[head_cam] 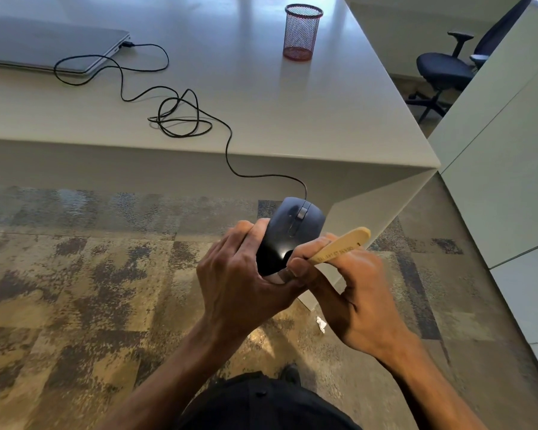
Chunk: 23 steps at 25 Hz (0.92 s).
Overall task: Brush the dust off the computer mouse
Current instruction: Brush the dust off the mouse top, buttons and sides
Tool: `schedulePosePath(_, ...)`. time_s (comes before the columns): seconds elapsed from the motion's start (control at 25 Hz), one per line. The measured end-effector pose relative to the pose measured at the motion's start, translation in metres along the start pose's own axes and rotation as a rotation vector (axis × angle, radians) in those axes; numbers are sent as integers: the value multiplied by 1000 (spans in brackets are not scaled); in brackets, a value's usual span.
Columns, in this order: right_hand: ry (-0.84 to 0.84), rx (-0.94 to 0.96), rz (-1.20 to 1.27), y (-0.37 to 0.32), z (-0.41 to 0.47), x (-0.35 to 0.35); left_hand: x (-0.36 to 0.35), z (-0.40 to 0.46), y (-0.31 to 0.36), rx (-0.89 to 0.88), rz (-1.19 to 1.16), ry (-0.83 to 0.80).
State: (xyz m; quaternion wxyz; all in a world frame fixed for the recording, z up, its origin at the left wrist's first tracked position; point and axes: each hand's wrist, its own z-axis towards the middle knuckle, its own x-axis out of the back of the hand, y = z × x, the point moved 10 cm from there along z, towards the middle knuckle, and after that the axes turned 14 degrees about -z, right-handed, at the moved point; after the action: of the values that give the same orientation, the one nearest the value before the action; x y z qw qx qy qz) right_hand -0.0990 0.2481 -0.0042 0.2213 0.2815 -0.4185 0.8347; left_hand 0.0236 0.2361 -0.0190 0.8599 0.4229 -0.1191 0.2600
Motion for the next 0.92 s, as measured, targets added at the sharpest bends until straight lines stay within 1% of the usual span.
schedulePosePath(0.16,-5,-11,14,4,-1,7,-4,-2,-3,-5,22,-22)
schedulePosePath(0.24,24,-14,17,6,-1,13,-6,-4,-7,9,34,-40)
schedulePosePath(0.44,163,-99,-5,25,4,41,-4,-4,-7,19,-6,-23)
schedulePosePath(0.6,279,-175,-91,47,13,68,-1,-4,-1,-17,-60,-2)
schedulePosePath(0.72,311,-244,-190,56,19,77,-1,-4,-1,-22,-66,-7)
schedulePosePath(0.8,345,-252,-215,53,20,80,-2,-3,-1,-21,-65,-11)
schedulePosePath(0.92,403,-221,-146,37,16,80,-2,-2,-2,-13,-60,-12)
